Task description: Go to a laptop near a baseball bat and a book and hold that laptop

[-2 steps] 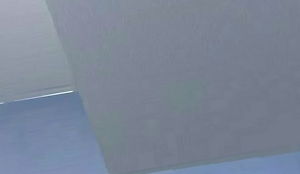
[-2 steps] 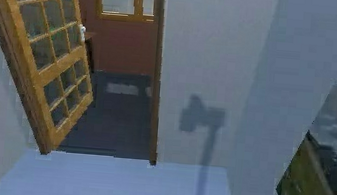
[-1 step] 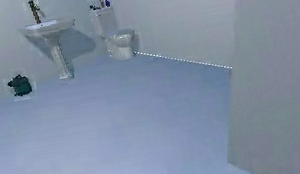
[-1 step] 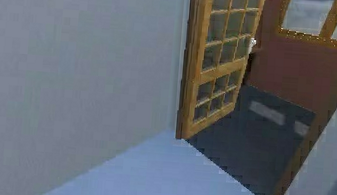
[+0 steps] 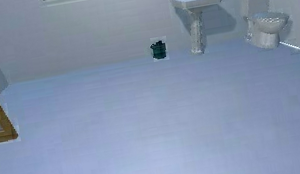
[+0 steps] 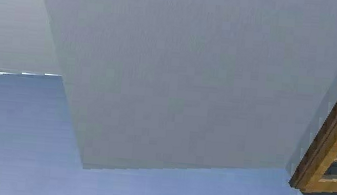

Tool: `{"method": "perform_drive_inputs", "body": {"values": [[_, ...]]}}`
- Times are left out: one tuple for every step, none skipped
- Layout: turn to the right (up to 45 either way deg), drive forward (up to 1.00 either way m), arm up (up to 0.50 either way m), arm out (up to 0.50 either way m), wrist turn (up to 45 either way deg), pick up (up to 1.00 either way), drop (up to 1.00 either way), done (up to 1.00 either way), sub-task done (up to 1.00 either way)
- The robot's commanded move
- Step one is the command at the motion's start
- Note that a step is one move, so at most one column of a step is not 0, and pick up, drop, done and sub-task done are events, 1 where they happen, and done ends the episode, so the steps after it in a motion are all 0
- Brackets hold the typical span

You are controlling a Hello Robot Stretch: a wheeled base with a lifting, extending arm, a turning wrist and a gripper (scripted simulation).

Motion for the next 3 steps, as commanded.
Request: {"method": "perform_drive_inputs", "body": {"values": [[-3.0,0.00,0.00,0.00,0.0,0.00,0.00,0.00,0.00],[0.0,0.75,0.00,0.00,0.0,0.00,0.00,0.00,0.00],[-45.0,0.00,0.00,0.00,0.0,0.00,0.00,0.00,0.00]]}}
